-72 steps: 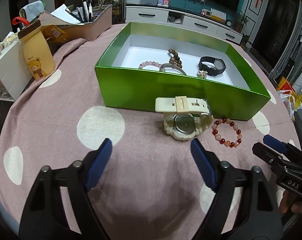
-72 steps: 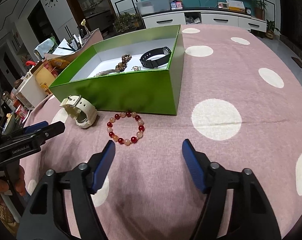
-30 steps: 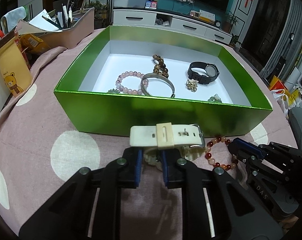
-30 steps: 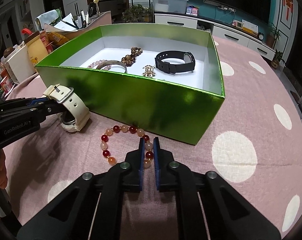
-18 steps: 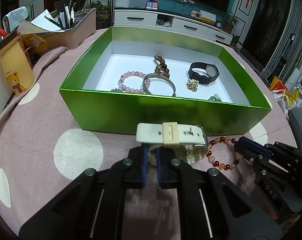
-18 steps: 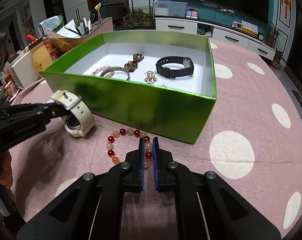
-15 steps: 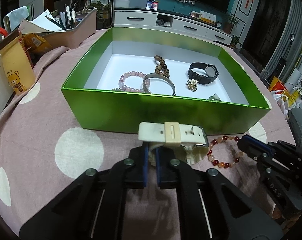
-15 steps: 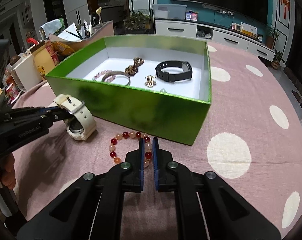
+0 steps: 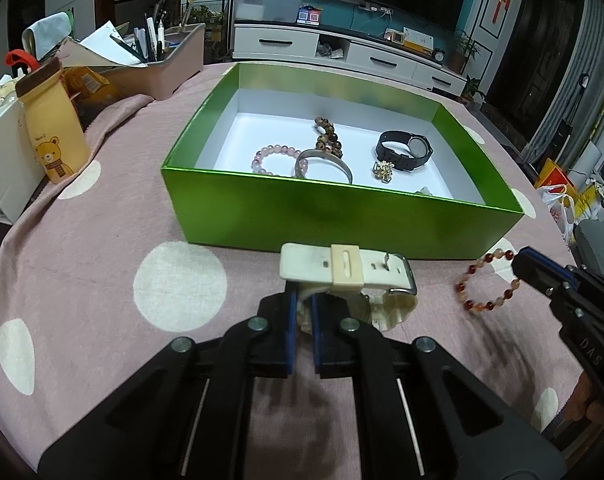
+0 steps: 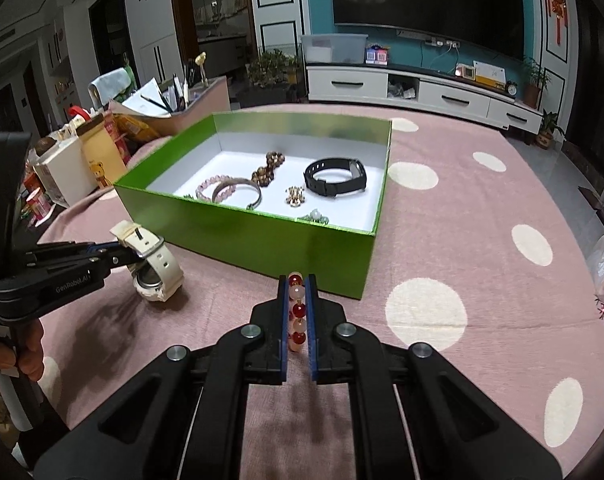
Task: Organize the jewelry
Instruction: 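Carry the cream watch and red bead bracelet over the green box and lower them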
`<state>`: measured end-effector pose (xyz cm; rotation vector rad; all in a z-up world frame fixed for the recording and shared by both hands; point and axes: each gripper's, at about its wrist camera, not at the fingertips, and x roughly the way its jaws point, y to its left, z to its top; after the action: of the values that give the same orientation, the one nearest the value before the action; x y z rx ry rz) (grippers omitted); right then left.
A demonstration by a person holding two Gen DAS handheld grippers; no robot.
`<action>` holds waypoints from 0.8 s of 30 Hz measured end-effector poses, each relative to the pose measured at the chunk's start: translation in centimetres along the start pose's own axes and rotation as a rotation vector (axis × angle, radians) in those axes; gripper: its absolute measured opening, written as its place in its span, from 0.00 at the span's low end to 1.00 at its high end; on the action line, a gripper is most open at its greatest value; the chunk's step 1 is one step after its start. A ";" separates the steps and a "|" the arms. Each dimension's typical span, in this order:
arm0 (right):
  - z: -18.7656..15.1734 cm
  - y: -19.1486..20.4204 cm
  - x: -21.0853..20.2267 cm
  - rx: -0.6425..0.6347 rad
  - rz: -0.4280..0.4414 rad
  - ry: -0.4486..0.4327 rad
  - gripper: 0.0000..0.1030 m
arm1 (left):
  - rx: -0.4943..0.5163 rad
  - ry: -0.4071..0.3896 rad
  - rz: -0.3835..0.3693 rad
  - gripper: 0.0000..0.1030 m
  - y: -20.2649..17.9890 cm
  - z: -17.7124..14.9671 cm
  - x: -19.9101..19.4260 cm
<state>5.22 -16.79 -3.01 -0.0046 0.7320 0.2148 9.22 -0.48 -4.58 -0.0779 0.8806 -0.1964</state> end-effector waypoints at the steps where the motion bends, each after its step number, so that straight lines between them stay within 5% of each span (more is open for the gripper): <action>1: 0.1 0.0 -0.3 0.000 -0.001 -0.008 0.07 | -0.001 -0.001 0.001 0.05 0.0 -0.1 -0.2; 24: 2.6 0.7 -5.1 -0.036 0.007 -0.137 0.07 | 0.005 -0.099 0.035 0.06 -0.4 2.3 -6.1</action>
<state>3.13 -16.90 2.41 -0.0216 0.5914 0.2330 7.16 0.33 1.56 -0.0669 0.7820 -0.1609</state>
